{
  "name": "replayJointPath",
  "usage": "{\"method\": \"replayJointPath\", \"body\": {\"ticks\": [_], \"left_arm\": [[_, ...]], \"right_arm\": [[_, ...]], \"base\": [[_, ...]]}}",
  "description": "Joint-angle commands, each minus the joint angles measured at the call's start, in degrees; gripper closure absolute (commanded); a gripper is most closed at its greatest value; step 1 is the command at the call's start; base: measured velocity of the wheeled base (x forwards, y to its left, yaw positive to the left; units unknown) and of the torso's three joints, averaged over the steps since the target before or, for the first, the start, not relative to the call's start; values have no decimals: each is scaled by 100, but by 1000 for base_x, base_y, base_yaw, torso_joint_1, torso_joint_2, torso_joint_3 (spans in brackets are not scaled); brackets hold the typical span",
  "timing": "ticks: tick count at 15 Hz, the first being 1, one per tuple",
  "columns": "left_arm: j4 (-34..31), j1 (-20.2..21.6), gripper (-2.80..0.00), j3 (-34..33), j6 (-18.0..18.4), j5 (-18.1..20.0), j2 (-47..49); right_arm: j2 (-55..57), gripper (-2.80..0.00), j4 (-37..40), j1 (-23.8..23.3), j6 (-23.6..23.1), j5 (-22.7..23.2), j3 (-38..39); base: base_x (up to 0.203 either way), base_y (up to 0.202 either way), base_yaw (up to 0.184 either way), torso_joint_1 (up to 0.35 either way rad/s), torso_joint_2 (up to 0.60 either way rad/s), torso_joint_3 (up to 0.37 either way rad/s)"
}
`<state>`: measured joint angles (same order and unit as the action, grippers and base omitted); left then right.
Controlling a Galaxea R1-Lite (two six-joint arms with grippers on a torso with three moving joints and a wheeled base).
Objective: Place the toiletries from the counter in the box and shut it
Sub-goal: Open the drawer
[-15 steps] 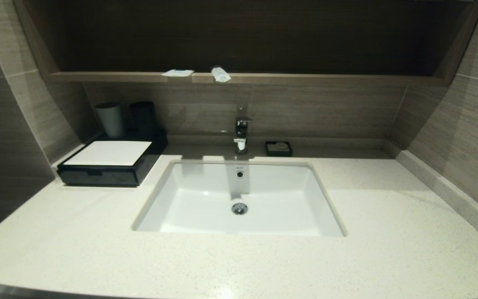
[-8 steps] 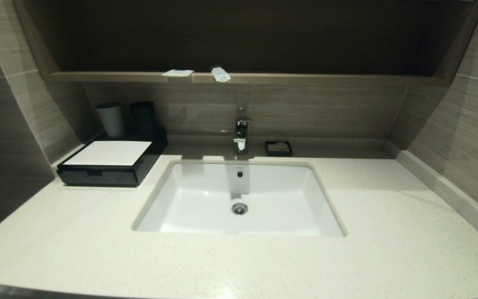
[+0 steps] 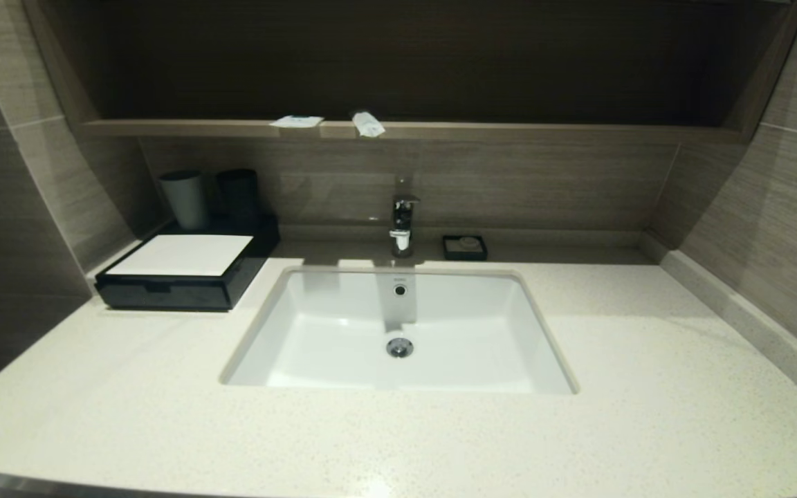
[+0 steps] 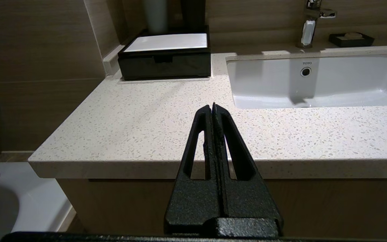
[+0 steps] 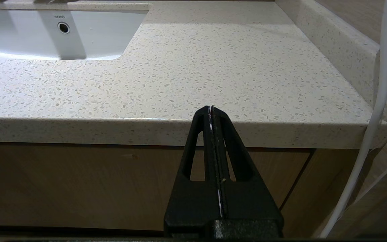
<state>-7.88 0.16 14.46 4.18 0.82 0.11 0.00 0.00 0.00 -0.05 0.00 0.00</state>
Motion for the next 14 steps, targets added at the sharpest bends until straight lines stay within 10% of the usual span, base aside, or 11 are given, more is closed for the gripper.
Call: {"method": "replayJointPath", "body": {"ticks": [1, 14], "left_arm": [[-245, 2, 0, 319, 1, 0, 1], [-1364, 2, 0, 1600, 88, -51, 56]], "right_arm": [[0, 0, 2, 0, -4, 0, 0], [0, 0, 1, 0, -4, 0, 0]], "base": [[0, 0, 0, 0, 0, 0], [0, 0, 0, 0, 0, 0]]}}
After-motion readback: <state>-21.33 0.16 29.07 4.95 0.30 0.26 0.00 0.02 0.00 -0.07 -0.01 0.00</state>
